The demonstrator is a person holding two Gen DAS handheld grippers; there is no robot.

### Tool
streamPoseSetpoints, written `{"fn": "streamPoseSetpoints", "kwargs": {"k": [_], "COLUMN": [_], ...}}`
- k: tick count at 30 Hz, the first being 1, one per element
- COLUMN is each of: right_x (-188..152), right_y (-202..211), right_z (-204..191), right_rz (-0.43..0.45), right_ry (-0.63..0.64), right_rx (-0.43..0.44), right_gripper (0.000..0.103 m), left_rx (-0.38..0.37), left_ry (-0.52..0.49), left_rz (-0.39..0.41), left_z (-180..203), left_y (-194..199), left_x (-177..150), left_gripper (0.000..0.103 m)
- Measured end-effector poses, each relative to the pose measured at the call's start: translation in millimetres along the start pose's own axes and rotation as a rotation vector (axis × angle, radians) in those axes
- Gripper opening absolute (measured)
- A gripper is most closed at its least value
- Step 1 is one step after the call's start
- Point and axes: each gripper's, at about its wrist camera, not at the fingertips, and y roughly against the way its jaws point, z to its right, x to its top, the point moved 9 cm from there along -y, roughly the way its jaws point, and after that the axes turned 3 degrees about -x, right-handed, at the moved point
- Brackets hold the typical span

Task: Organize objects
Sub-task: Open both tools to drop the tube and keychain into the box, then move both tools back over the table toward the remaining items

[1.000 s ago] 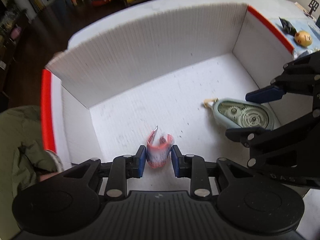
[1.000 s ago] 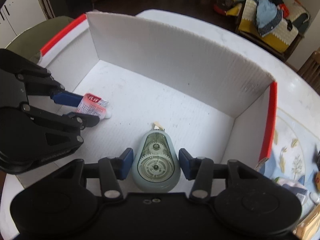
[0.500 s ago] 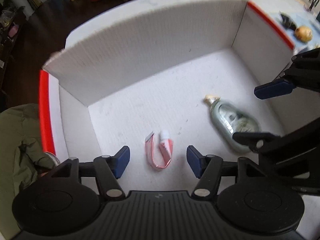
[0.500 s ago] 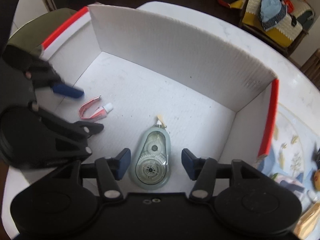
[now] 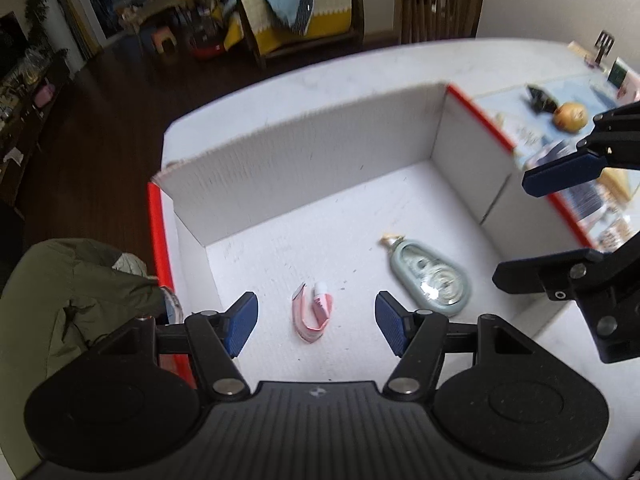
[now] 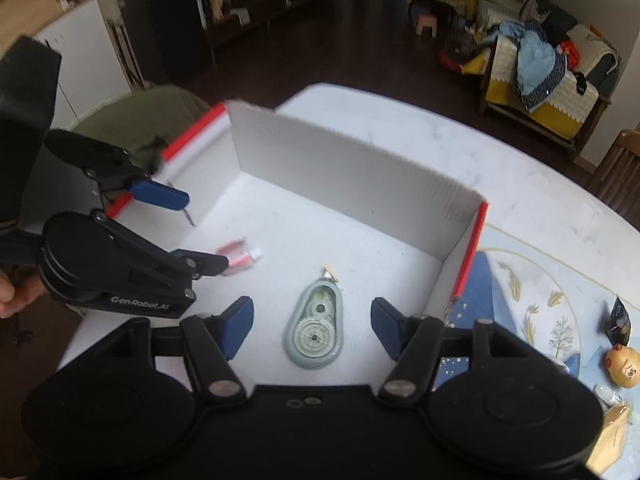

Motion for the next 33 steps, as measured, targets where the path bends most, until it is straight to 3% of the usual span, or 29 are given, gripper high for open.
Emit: {"fn": "streamPoseSetpoints", "kwargs": {"k": [10, 12, 18, 25, 33], "right_x": [-17.2, -22.0, -43.2, -83.6, -142.4], "right_y": [67.1, 76.1, 103.8, 133.9, 146.9], "right_z": [3.1, 3.4, 8.3, 28.8, 70.4], "right_rz": [0.126, 0.147, 0.204, 0.25, 0.252], "right_ry": [-0.048, -0.051, -0.052, -0.063, -0.101], "right_rx": [0.055, 0.069, 0.1, 0.064, -0.032], "right_gripper": [0.08, 0.083, 0.097, 0.101, 0.102], "left_rx": [-0.016, -0.008, 0.007, 0.018, -0.058], "left_ry": [0.059, 0.078, 0.126, 0.139, 0.167], "left_rz": [0.15, 0.172, 0.212, 0.244, 0.257], "left_z": [24.9, 31.0, 51.6, 87.3, 142.7], "left_y": [66.0, 74.6, 92.0, 100.0, 95.7], "left_x": [-4.0, -7.1, -20.8, -34.3, -37.5], "left_gripper": [0.073, 0.08, 0.08, 0.083, 0.086]}}
